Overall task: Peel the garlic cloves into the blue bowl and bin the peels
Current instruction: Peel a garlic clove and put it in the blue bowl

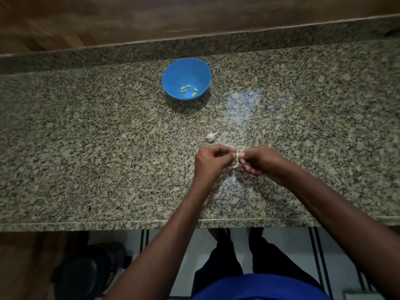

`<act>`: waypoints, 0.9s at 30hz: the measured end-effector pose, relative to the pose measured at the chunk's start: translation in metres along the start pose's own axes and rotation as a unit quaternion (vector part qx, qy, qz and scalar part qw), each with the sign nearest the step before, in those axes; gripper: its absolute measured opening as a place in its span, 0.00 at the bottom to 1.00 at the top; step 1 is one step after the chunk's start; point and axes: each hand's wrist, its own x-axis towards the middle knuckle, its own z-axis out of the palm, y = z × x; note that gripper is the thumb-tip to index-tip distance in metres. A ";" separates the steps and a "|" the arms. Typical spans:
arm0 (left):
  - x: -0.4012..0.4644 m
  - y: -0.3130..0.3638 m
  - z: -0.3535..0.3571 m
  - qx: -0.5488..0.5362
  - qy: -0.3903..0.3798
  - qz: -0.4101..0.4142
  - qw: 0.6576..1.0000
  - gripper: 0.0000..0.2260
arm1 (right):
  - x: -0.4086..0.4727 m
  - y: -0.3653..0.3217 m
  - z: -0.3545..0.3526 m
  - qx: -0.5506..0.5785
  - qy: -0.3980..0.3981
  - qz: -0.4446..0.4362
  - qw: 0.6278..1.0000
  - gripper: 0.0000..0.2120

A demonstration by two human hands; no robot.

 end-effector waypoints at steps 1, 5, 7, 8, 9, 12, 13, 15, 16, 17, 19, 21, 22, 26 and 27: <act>0.001 0.000 0.002 -0.025 0.009 -0.030 0.999 0.03 | -0.003 -0.002 0.002 -0.092 0.040 -0.045 0.994 0.16; 0.005 0.007 0.016 -0.087 0.045 -0.136 0.986 0.03 | -0.005 0.004 0.013 -0.418 0.188 -0.194 0.867 0.18; 0.008 0.012 0.020 -0.094 0.056 -0.169 0.980 0.03 | -0.004 0.010 0.013 -0.485 0.224 -0.231 0.813 0.16; 0.009 0.015 0.020 -0.097 0.053 -0.181 0.977 0.02 | -0.003 0.013 0.011 -0.507 0.229 -0.238 0.796 0.15; 0.010 0.017 0.020 -0.100 0.044 -0.190 0.976 0.02 | -0.002 0.014 0.008 -0.516 0.227 -0.235 0.792 0.15; 0.010 0.015 0.017 -0.050 0.009 -0.162 0.986 0.03 | 0.000 0.011 -0.006 -0.468 0.179 -0.194 0.843 0.15; 0.010 0.012 0.015 -0.011 0.007 -0.134 0.991 0.03 | 0.001 0.009 -0.010 -0.424 0.156 -0.176 0.875 0.16; 0.012 0.005 0.014 0.066 0.016 -0.078 0.995 0.03 | 0.002 0.008 -0.018 -0.330 0.116 -0.151 0.925 0.16; 0.013 0.001 0.014 0.101 0.021 -0.056 0.993 0.03 | 0.003 0.008 -0.021 -0.294 0.097 -0.143 0.940 0.16; 0.014 -0.001 0.014 0.132 0.021 -0.038 0.990 0.02 | 0.004 0.008 -0.023 -0.259 0.079 -0.136 0.953 0.15; 0.013 -0.003 0.017 0.171 0.008 -0.028 0.985 0.01 | 0.004 0.009 -0.026 -0.184 0.045 -0.121 0.975 0.15; 0.012 -0.005 0.018 0.179 0.001 -0.036 0.983 0.05 | 0.004 0.011 -0.029 -0.123 0.018 -0.106 0.987 0.16; 0.012 -0.005 0.018 0.178 -0.002 -0.039 0.983 0.07 | 0.004 0.011 -0.030 -0.107 0.007 -0.101 0.989 0.16; 0.011 0.001 0.016 0.080 -0.028 -0.037 0.996 0.09 | 0.004 0.013 -0.035 -0.082 -0.032 -0.095 0.992 0.17; 0.010 0.004 0.015 0.045 -0.035 -0.038 0.998 0.09 | 0.003 0.012 -0.036 -0.081 -0.036 -0.094 0.992 0.17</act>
